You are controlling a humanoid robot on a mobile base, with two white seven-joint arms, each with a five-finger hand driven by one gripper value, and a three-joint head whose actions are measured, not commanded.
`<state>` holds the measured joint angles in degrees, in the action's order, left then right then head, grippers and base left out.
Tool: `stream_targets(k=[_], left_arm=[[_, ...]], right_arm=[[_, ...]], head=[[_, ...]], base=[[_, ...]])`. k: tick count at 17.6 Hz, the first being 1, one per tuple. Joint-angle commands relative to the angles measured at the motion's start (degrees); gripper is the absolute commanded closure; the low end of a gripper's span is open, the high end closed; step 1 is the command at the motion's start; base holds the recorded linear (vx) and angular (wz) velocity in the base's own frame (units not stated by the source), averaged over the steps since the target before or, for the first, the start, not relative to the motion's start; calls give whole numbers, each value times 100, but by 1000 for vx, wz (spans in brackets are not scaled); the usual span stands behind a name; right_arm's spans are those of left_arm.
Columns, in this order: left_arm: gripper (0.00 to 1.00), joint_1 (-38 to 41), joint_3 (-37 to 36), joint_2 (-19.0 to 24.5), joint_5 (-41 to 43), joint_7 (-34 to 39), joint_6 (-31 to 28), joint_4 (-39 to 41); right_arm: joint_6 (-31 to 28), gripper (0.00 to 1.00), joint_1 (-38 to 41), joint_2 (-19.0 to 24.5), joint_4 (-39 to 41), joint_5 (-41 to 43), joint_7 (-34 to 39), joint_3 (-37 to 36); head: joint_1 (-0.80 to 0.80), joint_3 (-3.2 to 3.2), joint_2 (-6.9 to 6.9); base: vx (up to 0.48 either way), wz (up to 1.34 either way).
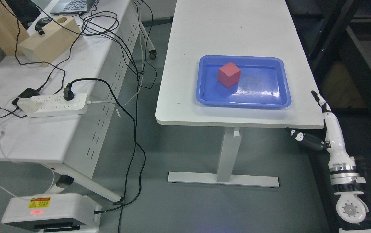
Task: Pick pink block from left shelf to tray
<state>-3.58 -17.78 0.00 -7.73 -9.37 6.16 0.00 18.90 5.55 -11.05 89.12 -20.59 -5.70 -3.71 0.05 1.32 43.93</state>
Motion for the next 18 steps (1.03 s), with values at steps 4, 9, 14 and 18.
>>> stream_targets(k=[4,9,14,18], left_arm=[[0,-2,3,100,0,-3,-1,100],[0,-2,3,100,0,-3,-1,100],[0,-2,-6,100,0,-3,8,100],[0,-2,3,100,0,-3,-1,100]], right_arm=[[35,0,683,208,27,2874,508,-191],[35,0,1035,542,-8,3289,807,-191],[35,0,1097,621,1,3439,851,-191],[35,0,1097,622,9,3439,904,-191]], head=[[0,0,0],[0,0,0],[0,0,0],[0,0,0]], base=[[-71,-255],[-65,-173],[-66,0],[-43,84]])
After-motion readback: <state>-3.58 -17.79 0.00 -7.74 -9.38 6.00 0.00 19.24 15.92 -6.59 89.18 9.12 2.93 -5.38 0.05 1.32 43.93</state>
